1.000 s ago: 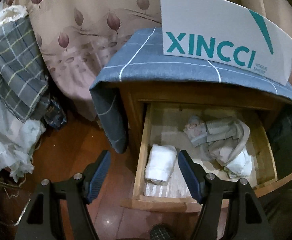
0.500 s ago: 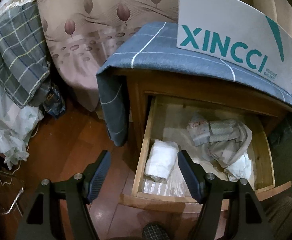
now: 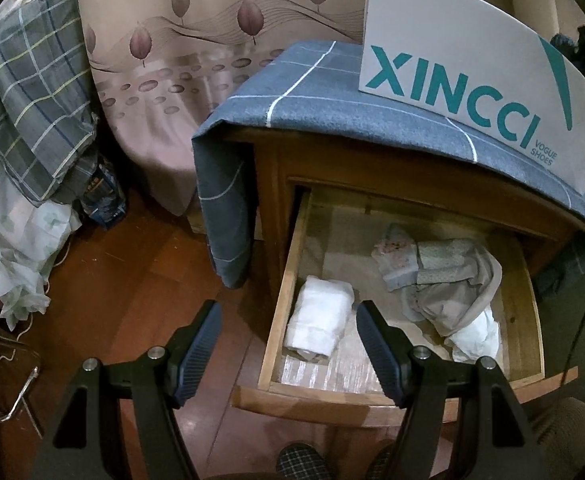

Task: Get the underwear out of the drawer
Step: 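Carry the floral cloth with the right gripper into the box and open, then move the right gripper back down into the drawer, then close the right gripper on the white cloth in the drawer and lift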

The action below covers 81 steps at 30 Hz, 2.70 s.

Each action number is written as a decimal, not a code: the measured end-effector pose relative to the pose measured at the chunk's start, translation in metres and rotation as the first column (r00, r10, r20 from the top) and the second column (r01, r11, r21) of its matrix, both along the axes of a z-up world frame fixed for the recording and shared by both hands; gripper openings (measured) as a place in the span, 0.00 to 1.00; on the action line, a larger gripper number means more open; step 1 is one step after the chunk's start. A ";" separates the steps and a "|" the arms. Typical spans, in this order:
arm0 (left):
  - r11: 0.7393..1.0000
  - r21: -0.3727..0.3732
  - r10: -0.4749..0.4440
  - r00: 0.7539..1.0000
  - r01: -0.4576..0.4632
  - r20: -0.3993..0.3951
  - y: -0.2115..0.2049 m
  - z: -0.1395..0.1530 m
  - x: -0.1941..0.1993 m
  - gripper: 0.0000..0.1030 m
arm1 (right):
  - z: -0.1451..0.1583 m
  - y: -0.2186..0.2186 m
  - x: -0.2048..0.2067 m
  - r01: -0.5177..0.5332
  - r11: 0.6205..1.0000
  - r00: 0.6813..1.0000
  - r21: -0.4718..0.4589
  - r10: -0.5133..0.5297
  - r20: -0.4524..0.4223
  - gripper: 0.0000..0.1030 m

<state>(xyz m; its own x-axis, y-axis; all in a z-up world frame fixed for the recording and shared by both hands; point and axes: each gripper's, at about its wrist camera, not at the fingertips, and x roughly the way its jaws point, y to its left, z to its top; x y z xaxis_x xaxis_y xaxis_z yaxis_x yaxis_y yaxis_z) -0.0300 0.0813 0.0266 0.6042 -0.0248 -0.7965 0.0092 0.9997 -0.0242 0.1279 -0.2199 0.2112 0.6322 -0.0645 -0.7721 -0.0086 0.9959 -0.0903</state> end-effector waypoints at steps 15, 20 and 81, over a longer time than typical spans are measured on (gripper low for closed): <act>0.999 -0.048 0.020 1.000 -0.021 -0.013 0.006 -0.002 0.002 0.69 | -0.027 0.010 0.010 0.002 0.997 0.998 -0.073 -0.007 -0.059 0.57; 0.999 -0.046 0.022 1.000 -0.023 -0.013 0.006 -0.002 0.001 0.69 | -0.007 0.012 0.001 -0.004 0.998 1.000 -0.063 0.003 -0.018 0.65; 0.972 -0.216 0.075 0.994 -0.091 -0.081 0.034 -0.012 0.007 0.69 | -0.335 0.069 -0.041 -0.412 0.911 0.687 -0.036 0.284 -0.669 0.80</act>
